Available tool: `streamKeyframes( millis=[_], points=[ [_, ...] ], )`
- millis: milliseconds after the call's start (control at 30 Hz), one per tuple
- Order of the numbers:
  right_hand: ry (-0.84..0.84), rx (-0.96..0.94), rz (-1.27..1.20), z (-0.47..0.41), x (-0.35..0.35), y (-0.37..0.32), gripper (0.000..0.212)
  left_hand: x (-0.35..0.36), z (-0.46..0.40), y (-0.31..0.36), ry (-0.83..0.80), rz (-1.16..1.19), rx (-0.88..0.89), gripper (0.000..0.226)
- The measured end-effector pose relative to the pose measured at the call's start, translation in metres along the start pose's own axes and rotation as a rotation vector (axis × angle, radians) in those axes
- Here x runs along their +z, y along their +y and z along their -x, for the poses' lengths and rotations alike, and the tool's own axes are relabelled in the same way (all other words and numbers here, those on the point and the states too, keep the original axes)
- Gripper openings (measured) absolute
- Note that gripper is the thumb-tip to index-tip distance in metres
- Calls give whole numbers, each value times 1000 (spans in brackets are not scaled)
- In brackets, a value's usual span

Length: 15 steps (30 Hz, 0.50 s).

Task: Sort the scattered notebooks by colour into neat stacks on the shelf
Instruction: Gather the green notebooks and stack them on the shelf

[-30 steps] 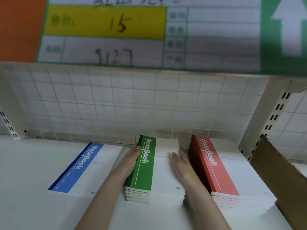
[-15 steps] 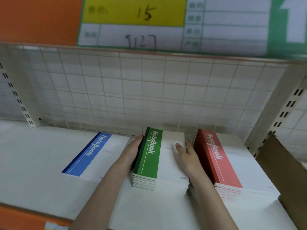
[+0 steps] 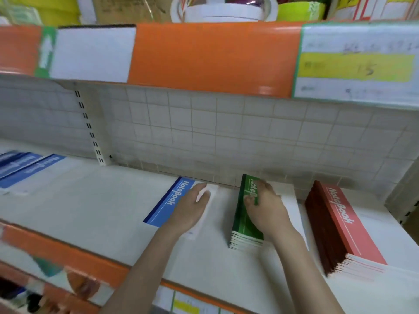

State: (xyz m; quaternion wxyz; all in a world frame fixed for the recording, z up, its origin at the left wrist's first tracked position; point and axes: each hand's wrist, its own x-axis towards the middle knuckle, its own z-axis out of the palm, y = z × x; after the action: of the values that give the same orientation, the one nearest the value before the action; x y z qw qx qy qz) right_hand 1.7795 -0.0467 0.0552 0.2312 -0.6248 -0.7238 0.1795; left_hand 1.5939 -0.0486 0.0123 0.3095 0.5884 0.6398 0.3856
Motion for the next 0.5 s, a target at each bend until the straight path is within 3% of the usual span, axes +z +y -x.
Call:
streamKeyframes(
  millis=[233,500],
  points=[
    [-86,-176,23,11,61,-83,53,-102,45,-50,145,-303,98,44],
    [-304,-349,-6,49,152,-215,53,-227,110,-118,196,-594,-61,47]
  ],
)
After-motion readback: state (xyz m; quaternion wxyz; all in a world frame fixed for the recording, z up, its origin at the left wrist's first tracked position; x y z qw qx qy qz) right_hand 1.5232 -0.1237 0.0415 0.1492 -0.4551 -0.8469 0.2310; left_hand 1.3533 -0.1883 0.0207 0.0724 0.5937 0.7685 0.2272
